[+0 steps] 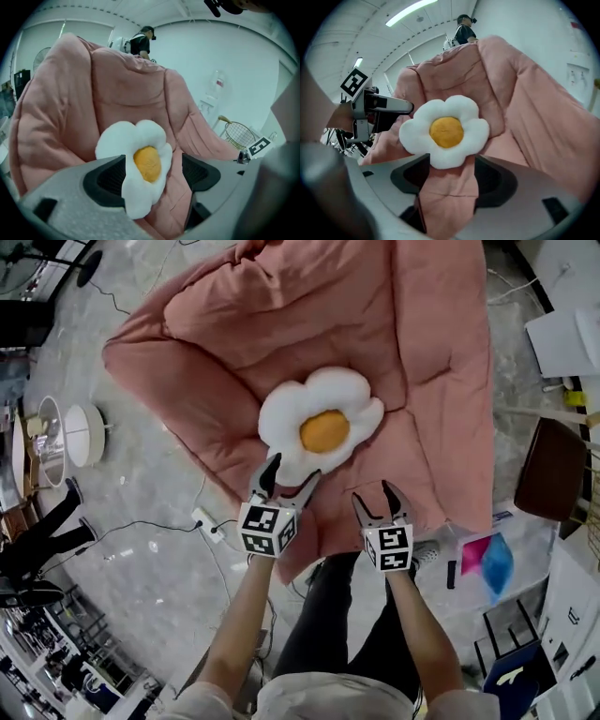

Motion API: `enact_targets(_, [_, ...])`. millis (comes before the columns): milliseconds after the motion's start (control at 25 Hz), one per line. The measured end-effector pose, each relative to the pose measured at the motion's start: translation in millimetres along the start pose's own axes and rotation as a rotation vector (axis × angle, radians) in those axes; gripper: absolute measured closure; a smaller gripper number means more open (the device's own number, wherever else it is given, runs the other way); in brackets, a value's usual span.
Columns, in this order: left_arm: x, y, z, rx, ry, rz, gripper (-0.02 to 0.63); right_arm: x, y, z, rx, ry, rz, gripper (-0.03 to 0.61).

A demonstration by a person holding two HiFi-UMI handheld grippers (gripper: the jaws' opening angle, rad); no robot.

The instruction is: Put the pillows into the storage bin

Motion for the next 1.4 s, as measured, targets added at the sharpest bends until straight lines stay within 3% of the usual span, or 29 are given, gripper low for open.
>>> enact_targets(360, [24.2,46.0,-8.7,-0.037,0.042,0.006,0.233,88.5,-89.0,49.6,-0.02,-0.052,0.29,0.284])
enact_targets(640, [41.2,72.0,-20.4,-0.093,0.124,0.061,0.233,115.2,-124.6,63.1,-0.01,-0.056,0.332,0.27])
enact_targets(800, [52.7,84.7,-23.9,-0.124,0.144,0.076,0.233,112.7,-114.6,65.4,-0.034,-0.122,0.387,0.169])
enact_targets(960, [58.3,87.6,-29.9,-0.135,0.157,0.086,0.233,122.5,-122.8,64.0,0.002,-0.053,0.413,0.138])
enact_targets(1040, [59.4,89.0,-32.7,-0.137,0.16,0.088,0.233,130.9,-135.6,62.0,0.044,-0.004,0.384,0.123])
enact_targets(1200, [58.9,95.1,-35.1,-0.138,0.169,0.077,0.233,139.1,-147.9,60.8,0.088,0.074,0.298,0.174])
enact_targets(1280, [59.6,97.4,-35.3,-0.157,0.208,0.062,0.233,137.4,-141.1,60.7,0.062,0.055,0.302,0.243])
enact_targets(1400, [59.4,96.9,-36.6,-0.174,0.246,0.049,0.233,134.3,-129.4,57.1,0.018,0.002,0.337,0.281])
Point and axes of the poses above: the fingertips, and each gripper's own axes: y backward along the fingers, x to its left, z out of its top, the point moved 8 cm from there along y, backward along the fingers
